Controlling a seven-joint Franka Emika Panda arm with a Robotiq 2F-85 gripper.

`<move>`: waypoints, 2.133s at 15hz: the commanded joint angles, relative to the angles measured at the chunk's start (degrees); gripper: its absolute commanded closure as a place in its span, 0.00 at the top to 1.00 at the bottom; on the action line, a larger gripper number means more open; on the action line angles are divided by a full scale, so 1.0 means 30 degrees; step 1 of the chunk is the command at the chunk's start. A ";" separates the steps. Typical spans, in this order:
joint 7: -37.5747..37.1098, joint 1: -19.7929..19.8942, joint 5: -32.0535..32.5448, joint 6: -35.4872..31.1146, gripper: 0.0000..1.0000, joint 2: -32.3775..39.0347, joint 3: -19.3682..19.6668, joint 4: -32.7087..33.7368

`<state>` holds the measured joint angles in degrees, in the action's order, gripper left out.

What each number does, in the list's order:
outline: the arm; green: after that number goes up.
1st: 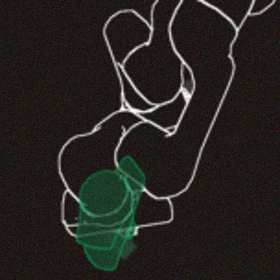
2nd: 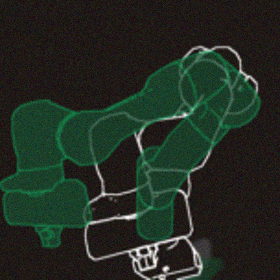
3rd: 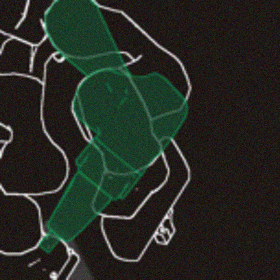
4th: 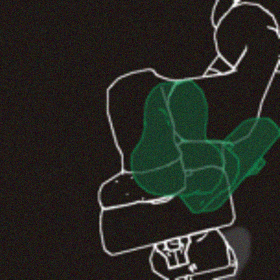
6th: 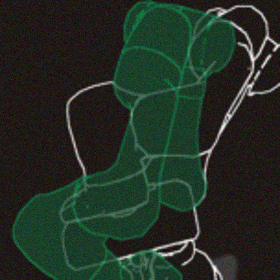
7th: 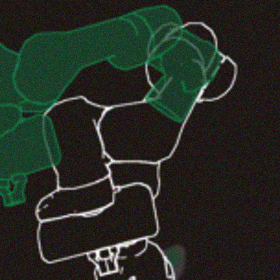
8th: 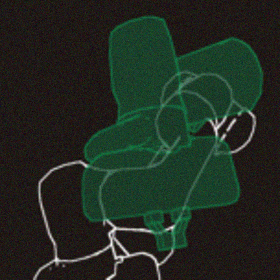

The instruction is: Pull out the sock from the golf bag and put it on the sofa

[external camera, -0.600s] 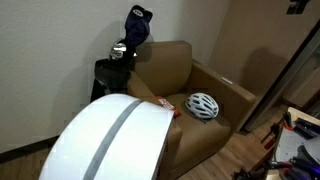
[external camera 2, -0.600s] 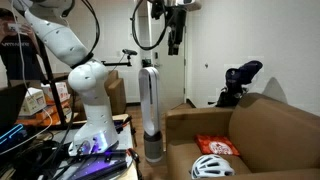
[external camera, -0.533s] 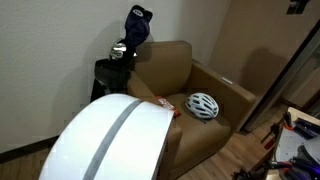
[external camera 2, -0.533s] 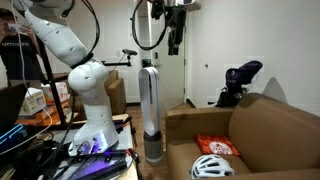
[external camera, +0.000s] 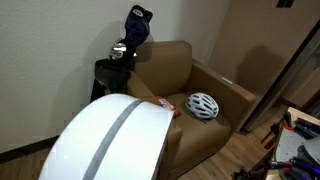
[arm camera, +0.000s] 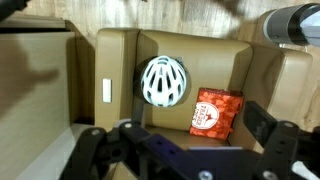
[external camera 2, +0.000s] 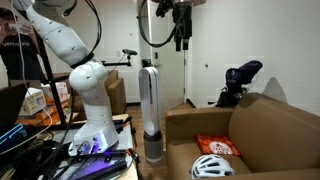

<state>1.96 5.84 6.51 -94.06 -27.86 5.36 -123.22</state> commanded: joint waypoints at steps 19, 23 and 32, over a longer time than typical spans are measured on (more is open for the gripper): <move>0.6078 -0.2423 -0.0653 -0.2719 1.00 1.3091 -0.2193 1.2074; 0.6797 -0.2413 -0.1228 -0.4675 1.00 1.4148 -0.2483 1.2703; 0.5968 -0.3122 -0.1747 -0.9431 1.00 2.0197 -0.3717 1.7448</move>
<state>20.39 -3.19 1.27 -122.60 25.66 -5.33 -79.33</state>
